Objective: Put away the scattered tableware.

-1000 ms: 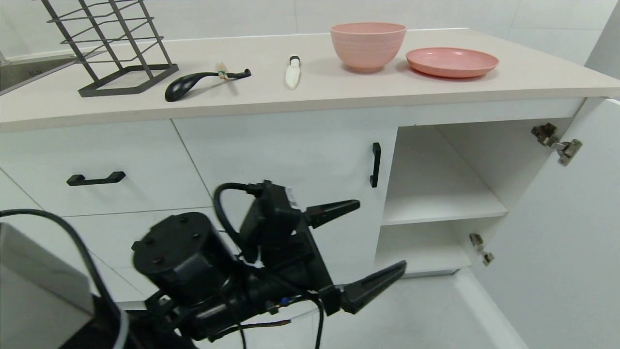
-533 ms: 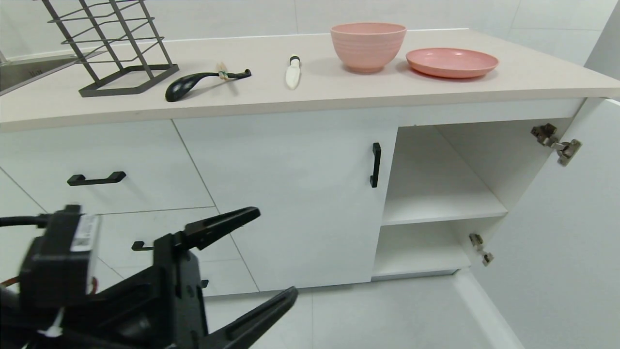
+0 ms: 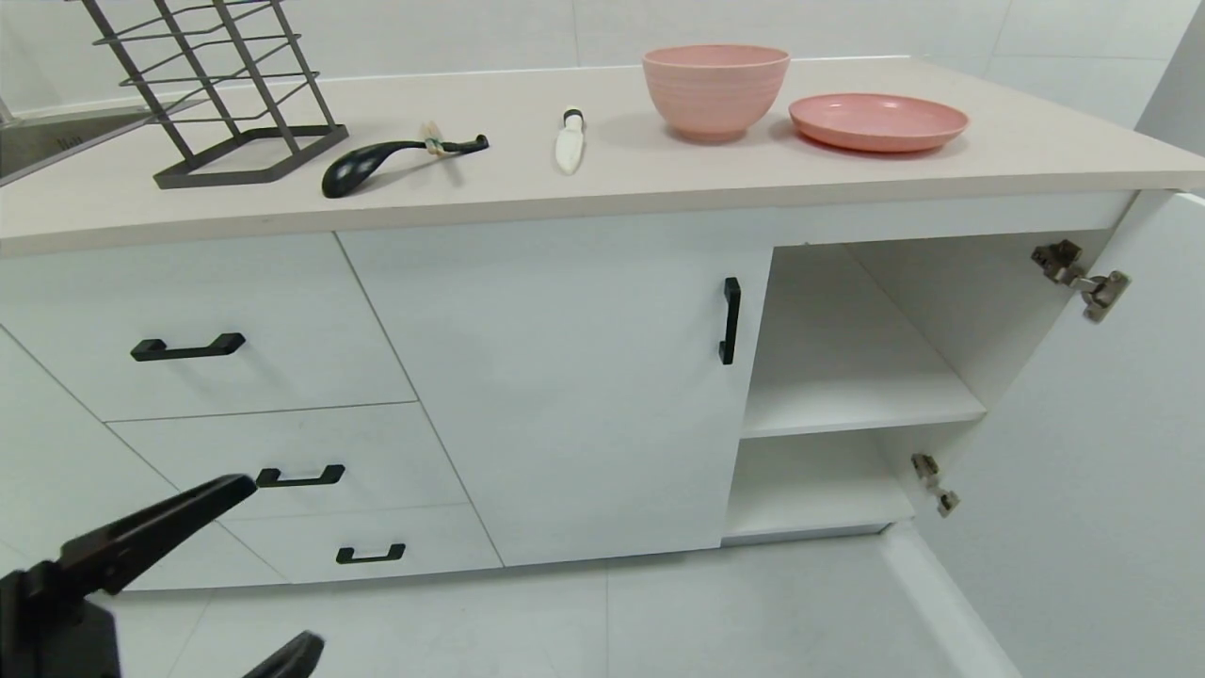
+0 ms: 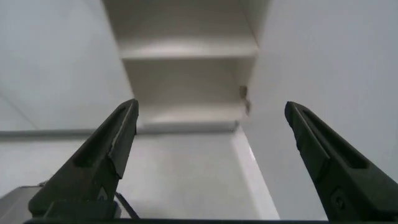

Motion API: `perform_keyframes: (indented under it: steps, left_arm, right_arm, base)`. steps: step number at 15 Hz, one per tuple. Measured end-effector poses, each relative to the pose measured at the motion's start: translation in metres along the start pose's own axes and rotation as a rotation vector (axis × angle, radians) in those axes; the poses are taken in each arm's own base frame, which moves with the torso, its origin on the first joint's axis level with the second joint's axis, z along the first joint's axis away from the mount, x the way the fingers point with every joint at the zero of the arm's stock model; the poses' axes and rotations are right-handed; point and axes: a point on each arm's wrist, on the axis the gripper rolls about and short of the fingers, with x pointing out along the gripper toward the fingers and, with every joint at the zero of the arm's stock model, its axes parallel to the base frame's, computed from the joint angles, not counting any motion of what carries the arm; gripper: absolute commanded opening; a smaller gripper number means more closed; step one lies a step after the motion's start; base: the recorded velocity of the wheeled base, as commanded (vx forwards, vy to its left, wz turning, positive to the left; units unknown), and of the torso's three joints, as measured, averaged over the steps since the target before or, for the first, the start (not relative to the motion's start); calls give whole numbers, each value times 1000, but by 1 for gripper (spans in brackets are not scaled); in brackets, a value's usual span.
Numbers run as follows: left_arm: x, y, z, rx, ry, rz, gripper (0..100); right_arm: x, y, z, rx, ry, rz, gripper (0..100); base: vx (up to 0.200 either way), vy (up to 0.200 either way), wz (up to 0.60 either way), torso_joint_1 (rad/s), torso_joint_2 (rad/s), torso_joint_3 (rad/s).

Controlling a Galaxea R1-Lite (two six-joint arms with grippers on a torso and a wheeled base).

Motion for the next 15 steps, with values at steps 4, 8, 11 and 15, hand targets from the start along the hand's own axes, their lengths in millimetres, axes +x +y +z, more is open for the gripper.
perform_keyframes:
  steps: [4, 8, 11, 15]
  left_arm:
    - [-62, -23, -29, -40, 145, 128, 100]
    - [-94, -36, -65, -36, 299, 413, 100]
    - [-98, -39, -65, 74, 258, 617, 100]
    - [-104, -42, -70, 113, 250, 734, 100]
  right_arm:
    - [0, -2, -1, 68, 5, -80, 100]
    - [0, -2, -1, 88, 10, -93, 100]
    - [0, -2, -1, 94, 19, -95, 100]
    - [3, -1, 0, 95, 55, -135, 100]
  base:
    - [0, 0, 0, 0, 0, 0]
    - [0, 0, 0, 0, 0, 0]
    - [0, 0, 0, 0, 0, 0]
    - [0, 0, 0, 0, 0, 0]
